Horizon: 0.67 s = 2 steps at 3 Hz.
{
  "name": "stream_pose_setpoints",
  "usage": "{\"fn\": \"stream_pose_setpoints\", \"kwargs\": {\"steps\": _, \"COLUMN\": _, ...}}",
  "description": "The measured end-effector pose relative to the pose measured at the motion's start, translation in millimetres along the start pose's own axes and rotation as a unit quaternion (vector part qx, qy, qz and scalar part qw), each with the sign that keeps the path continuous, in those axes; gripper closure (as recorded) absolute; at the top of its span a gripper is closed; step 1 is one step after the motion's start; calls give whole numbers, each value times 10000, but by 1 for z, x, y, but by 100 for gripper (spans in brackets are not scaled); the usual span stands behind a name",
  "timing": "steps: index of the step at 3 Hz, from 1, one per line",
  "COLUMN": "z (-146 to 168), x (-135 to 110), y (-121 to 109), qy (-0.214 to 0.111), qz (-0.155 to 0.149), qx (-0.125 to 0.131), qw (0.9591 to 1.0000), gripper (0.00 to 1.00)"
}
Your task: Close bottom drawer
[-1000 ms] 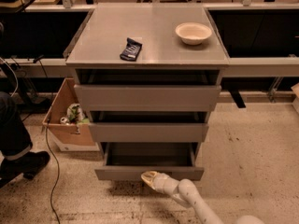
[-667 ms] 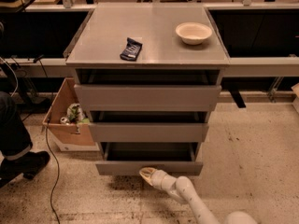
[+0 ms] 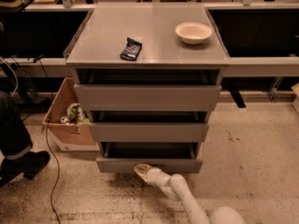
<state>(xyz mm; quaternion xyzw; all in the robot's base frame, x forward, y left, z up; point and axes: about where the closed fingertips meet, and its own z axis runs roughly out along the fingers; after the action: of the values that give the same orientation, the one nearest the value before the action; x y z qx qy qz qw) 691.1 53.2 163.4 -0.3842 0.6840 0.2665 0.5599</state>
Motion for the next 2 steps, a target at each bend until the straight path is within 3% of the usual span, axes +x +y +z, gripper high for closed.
{"fn": "stream_pose_setpoints", "kwargs": {"steps": 2, "z": 42, "x": -22, "y": 5, "qy": -440, "qz": 50, "qx": 50, "qw": 9990, "gripper": 100}}
